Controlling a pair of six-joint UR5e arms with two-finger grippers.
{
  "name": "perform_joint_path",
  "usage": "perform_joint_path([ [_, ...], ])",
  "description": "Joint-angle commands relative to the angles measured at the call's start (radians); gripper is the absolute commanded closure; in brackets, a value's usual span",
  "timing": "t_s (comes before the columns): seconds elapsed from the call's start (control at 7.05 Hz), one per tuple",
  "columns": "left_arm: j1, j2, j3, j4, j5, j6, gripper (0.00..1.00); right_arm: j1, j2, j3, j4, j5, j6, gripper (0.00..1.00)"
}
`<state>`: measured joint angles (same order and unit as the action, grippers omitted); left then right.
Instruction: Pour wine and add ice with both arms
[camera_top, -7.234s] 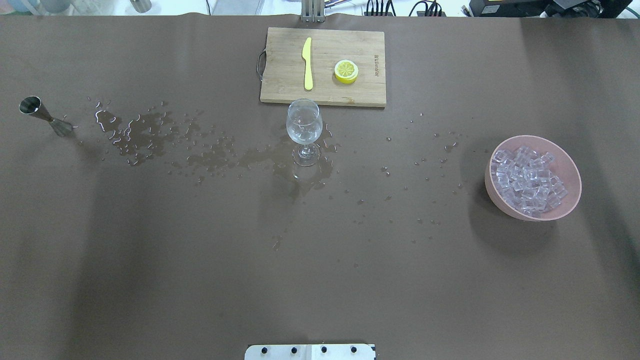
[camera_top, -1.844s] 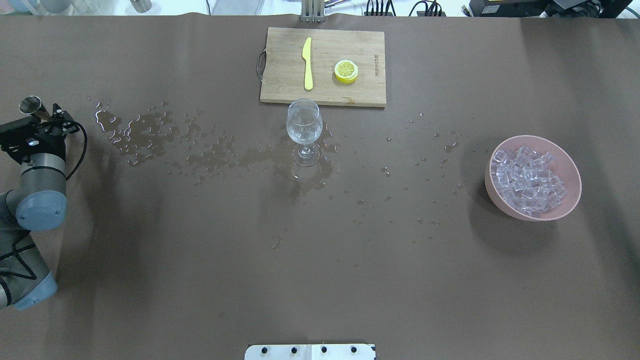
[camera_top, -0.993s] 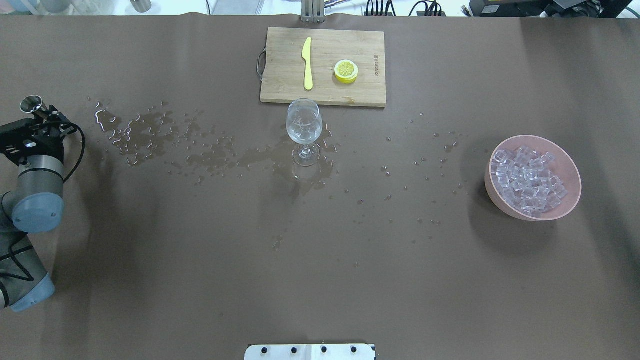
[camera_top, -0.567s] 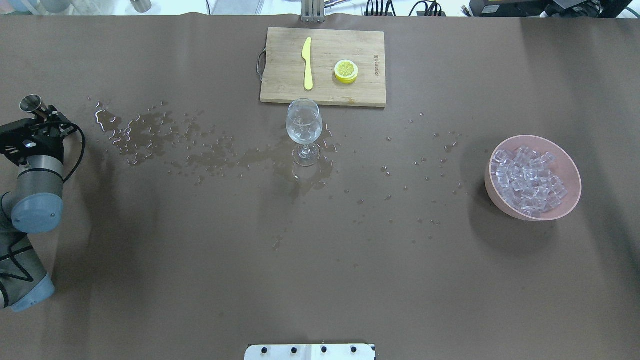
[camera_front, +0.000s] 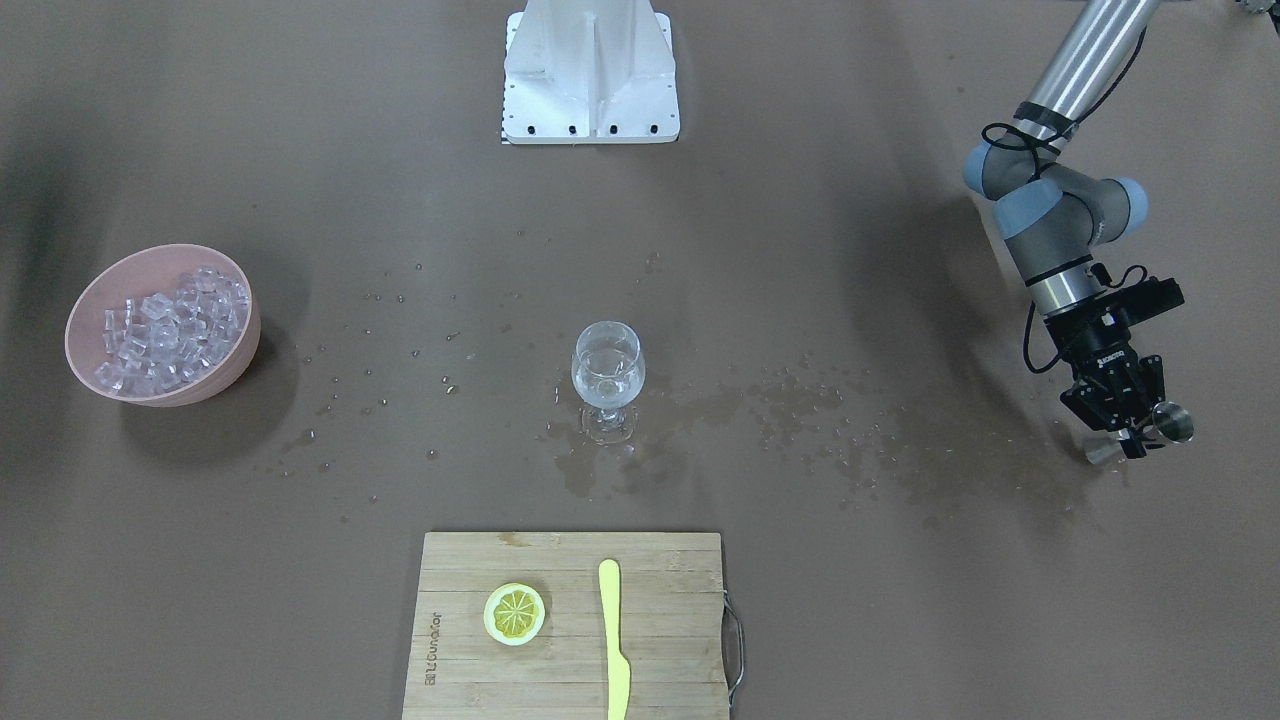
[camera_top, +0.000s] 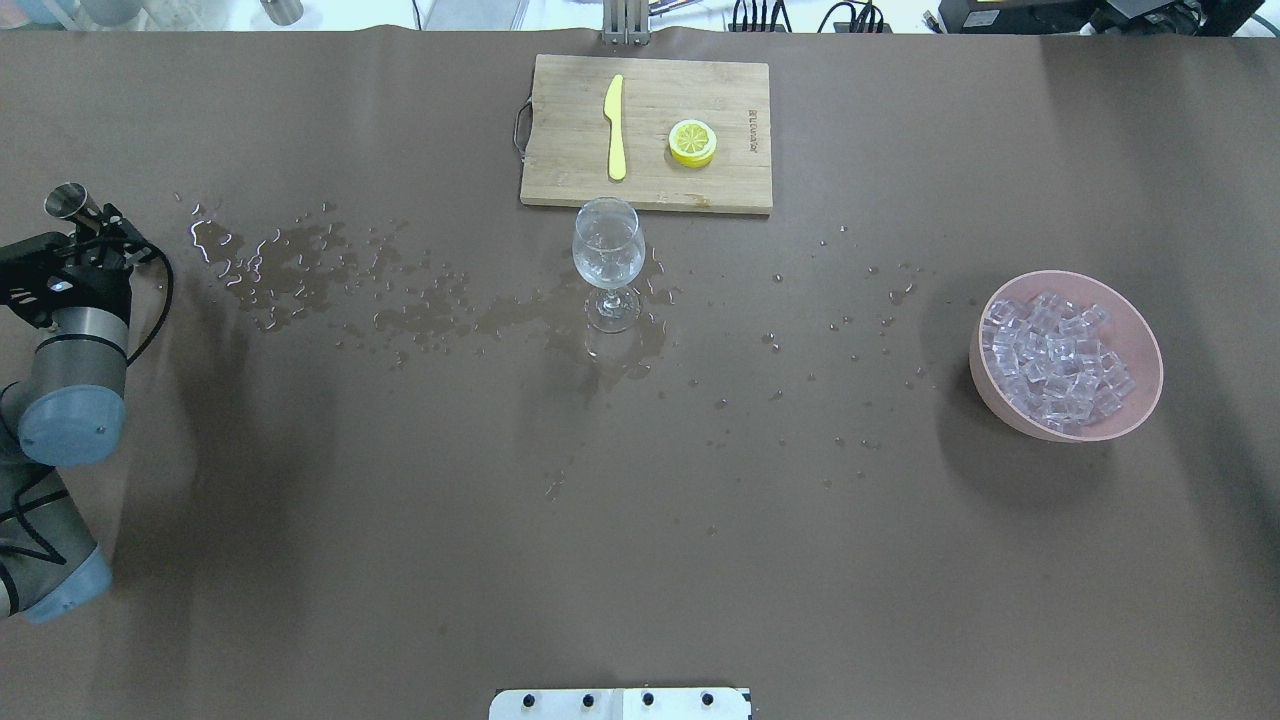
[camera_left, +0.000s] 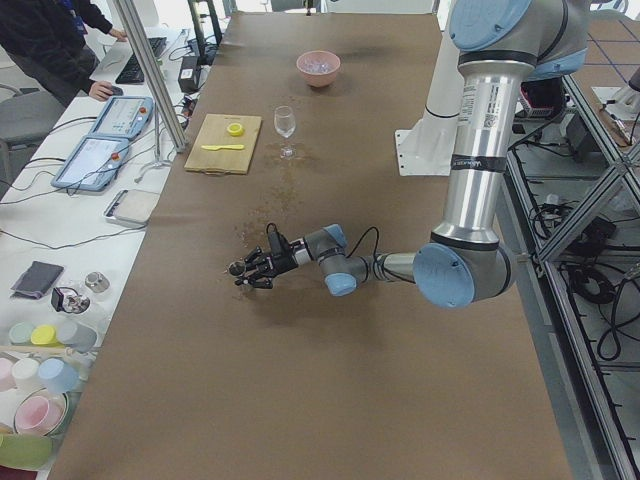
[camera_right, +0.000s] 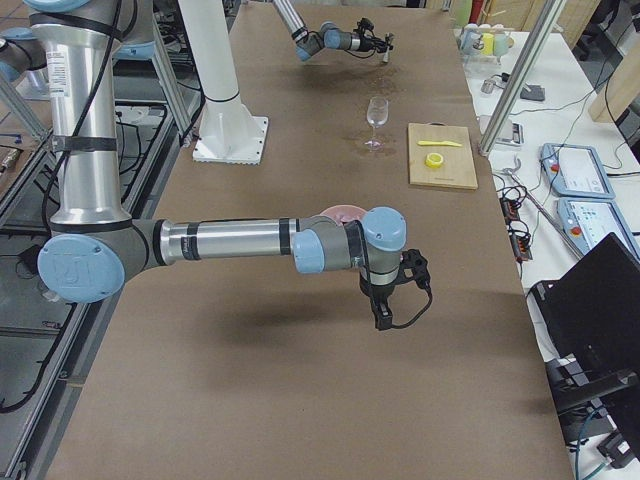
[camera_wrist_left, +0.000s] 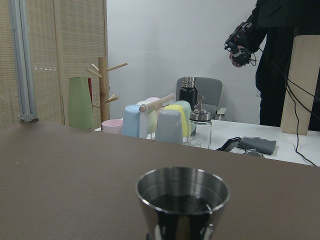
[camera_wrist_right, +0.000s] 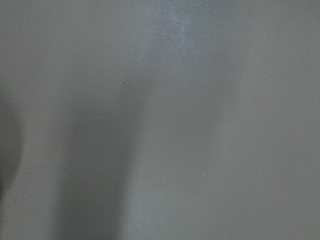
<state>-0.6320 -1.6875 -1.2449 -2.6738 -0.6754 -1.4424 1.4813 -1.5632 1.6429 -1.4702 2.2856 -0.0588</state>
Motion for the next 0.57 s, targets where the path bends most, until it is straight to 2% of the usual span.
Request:
perform_joint_path([
  [0.0,0.000,-0.009,-0.027,-0.097,0.000,0.119,1.00,0.001,0.000,0.002,0.001,0.000,0.000,0.00],
  [0.14,0.000,-0.012,-0.033,-0.191,-0.003,0.213,1.00,0.001,0.000,0.002,0.001,0.000,0.000,0.00],
  [0.43,0.000,-0.018,-0.065,-0.324,-0.141,0.424,1.00,0.001,-0.001,0.000,-0.001,0.000,0.000,0.00],
])
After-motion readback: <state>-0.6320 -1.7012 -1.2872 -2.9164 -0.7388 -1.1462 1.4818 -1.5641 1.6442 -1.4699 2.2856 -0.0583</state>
